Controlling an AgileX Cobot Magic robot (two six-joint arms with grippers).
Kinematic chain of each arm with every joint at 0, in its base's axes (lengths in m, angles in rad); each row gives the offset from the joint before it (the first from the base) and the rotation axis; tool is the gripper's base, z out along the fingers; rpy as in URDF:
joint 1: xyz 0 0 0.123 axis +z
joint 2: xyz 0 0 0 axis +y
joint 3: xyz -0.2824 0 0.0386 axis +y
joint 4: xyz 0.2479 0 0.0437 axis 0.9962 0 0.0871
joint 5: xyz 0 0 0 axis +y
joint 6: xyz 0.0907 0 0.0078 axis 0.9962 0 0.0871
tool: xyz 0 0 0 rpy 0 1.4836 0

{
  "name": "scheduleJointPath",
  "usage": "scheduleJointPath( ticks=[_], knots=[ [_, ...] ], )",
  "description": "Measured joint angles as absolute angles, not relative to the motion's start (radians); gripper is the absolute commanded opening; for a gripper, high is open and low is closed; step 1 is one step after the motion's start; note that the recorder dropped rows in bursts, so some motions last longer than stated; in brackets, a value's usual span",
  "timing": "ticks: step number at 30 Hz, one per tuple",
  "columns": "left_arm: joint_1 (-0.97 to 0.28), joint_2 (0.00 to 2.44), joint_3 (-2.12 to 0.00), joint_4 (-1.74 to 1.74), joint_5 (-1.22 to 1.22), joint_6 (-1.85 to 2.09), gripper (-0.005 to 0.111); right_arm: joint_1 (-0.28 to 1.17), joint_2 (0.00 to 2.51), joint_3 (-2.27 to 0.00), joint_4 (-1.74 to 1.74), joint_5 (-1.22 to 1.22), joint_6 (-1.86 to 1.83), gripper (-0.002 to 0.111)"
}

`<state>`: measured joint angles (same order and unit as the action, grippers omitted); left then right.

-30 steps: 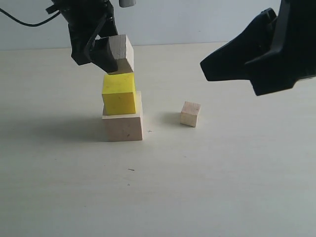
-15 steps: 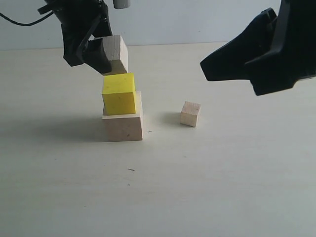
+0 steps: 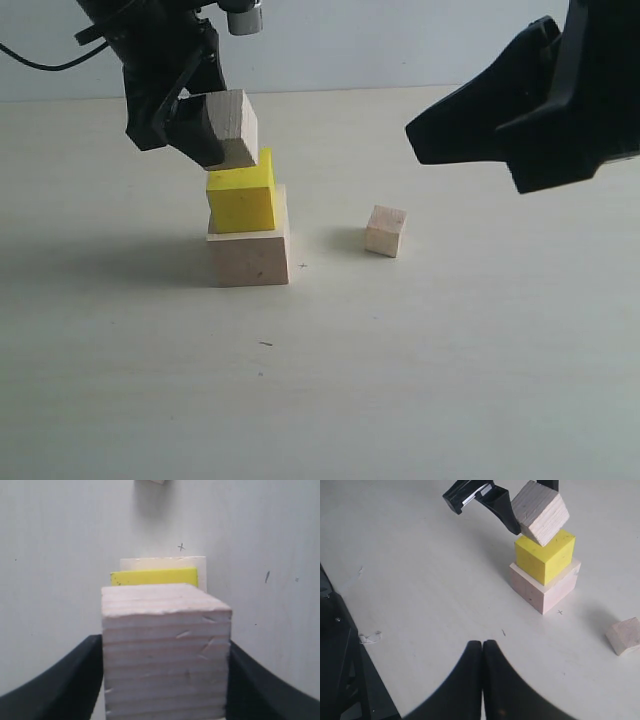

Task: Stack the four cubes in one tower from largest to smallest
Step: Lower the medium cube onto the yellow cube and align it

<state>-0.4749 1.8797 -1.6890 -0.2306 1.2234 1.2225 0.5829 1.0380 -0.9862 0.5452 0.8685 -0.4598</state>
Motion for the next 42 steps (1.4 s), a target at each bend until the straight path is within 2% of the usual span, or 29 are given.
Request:
scheduleJointPath(
  ticks=[42],
  knots=[
    [-0.475,1.901,-1.687,-0.242,1.223,1.252,0.0,0.583,1.038,-0.986,0.545,0.868,-0.46,0.0]
  ],
)
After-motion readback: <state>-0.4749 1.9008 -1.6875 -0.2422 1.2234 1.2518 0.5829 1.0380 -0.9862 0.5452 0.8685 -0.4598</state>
